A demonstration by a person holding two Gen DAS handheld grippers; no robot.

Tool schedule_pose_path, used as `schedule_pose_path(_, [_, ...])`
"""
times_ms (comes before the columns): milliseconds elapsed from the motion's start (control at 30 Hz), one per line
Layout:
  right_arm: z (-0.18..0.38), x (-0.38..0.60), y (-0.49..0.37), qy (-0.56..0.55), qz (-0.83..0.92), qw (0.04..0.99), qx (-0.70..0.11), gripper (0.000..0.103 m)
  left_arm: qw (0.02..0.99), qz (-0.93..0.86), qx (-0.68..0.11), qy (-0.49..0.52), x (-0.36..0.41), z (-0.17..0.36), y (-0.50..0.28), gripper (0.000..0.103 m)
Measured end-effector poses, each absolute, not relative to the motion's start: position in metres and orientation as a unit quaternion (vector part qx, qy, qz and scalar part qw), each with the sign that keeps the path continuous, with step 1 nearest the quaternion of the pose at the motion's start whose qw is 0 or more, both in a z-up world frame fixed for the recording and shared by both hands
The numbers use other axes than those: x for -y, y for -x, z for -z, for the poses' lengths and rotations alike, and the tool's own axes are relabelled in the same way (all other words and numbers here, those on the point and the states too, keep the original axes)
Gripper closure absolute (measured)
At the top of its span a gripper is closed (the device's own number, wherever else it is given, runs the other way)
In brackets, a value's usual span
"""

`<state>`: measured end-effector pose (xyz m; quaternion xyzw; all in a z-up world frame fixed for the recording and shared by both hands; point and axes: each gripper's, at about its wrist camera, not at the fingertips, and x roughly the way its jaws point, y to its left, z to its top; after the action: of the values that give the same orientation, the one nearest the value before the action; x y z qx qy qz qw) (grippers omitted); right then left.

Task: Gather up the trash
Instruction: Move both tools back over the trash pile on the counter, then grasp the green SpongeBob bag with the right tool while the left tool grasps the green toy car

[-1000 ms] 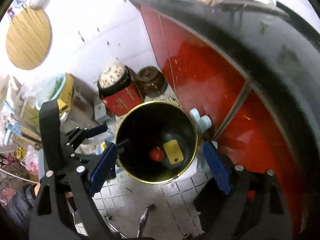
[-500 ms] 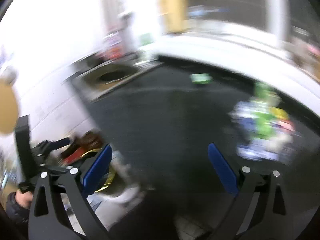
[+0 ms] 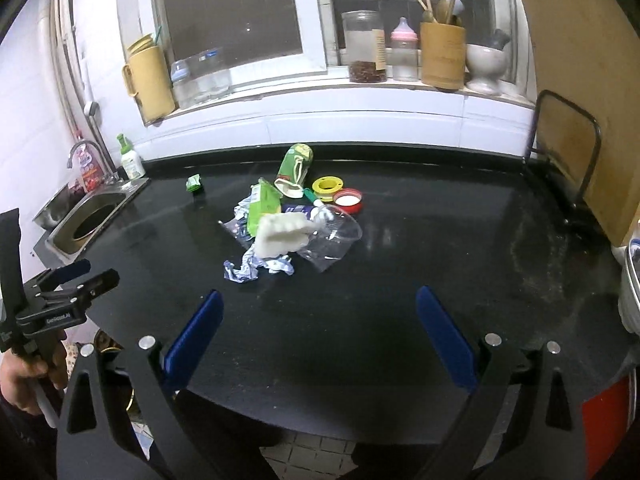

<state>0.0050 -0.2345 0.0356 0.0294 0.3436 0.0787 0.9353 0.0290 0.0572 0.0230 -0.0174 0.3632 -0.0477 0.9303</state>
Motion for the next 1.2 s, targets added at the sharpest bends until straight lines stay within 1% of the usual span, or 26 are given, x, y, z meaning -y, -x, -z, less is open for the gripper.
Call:
schedule_pose_path(133, [-0.041,0.226,-0.015,-0.027,-0.084,0.935,-0.344,0.009,0.929,0.031,-0.369,0.003,-0.061,-0.025,-0.038,0.007])
schedule_pose_path(300, [-0.047,0.218,-0.058,-0.018,-0.104,0.930,-0.351,0.009,0.923,0.015,-0.384,0.012,-0.078,-0.022,-0.072,0.007])
schedule_pose_path(433, [-0.047,0.202,-0.118,-0.010,-0.118,0.922,-0.368,0.009,0.918,-0.011,-0.397,0.014,-0.095,-0.017,-0.125,0.007])
schedule_pose_path(533, [-0.042,0.187,-0.172,-0.006,-0.118,0.916,-0.384,0.009,0.909,-0.031,-0.414,0.018,-0.111,-0.006,-0.184,0.007])
schedule_pose_path(667, [-0.029,0.167,-0.249,-0.006,-0.115,0.903,-0.415,0.009,0.903,-0.049,-0.425,0.033,-0.132,0.012,-0.257,0.007])
schedule_pose_path(833, [0.000,0.140,-0.346,0.021,-0.101,0.880,-0.465,0.009,0.893,-0.085,-0.440,0.045,-0.153,0.038,-0.339,0.007])
schedule_pose_path(1000, [0.036,0.122,-0.413,0.037,-0.090,0.849,-0.520,0.009,0.879,-0.095,-0.462,0.068,-0.165,0.059,-0.389,0.007])
schedule_pose_path(1067, [0.047,0.119,-0.427,0.043,-0.087,0.841,-0.532,0.009,0.877,-0.094,-0.466,0.072,-0.165,0.065,-0.401,0.007])
schedule_pose_path(1100, [0.053,0.118,-0.433,0.044,-0.084,0.836,-0.540,0.012,0.876,-0.092,-0.468,0.070,-0.164,0.067,-0.407,0.007])
schedule_pose_path(1133, [0.059,0.118,-0.436,0.037,-0.087,0.831,-0.548,0.023,0.875,-0.085,-0.471,0.069,-0.162,0.069,-0.410,0.008])
schedule_pose_path(1167, [0.063,0.120,-0.439,0.023,-0.097,0.826,-0.555,0.030,0.874,-0.080,-0.474,0.066,-0.160,0.071,-0.413,0.013])
schedule_pose_path(1200, [0.067,0.120,-0.439,0.014,-0.101,0.821,-0.562,0.049,0.873,-0.078,-0.477,0.063,-0.157,0.073,-0.414,0.018])
